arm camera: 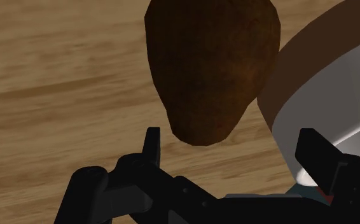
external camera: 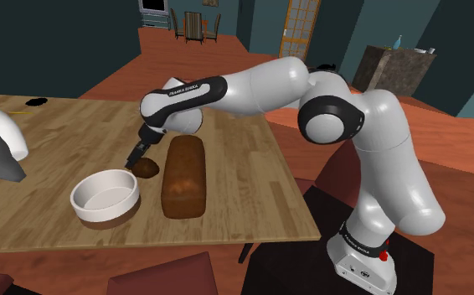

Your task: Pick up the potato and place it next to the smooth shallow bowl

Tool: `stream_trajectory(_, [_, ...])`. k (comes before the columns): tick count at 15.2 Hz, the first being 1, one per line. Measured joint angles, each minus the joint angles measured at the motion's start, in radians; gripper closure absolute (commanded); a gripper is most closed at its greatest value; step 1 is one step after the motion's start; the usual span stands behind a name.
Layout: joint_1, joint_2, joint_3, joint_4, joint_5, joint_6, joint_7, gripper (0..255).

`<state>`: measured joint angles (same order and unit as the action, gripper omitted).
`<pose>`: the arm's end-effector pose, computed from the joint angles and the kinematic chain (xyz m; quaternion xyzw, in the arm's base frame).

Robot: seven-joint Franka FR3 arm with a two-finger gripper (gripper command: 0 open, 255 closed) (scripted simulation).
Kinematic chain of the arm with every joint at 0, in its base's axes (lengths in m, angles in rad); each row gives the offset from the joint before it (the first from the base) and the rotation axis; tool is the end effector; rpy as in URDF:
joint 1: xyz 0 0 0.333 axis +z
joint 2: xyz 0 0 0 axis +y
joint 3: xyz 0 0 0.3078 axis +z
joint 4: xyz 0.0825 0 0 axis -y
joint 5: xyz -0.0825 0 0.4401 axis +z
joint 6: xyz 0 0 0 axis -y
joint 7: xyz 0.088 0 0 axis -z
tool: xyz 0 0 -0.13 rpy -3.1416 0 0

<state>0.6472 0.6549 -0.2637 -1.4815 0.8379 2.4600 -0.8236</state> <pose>0.7214 0.3385 0.2817 -0.8950 -0.3372 -0.2173 0.1953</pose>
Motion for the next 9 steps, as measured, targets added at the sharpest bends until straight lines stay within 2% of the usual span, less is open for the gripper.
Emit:
stream_trajectory(3, [0.005,-0.072,-0.017,-0.055,-0.017,-0.019,0.001,0])
stream_trajectory(9, [0.003,-0.082,-0.020,-0.062,-0.019,-0.025,0.000,0])
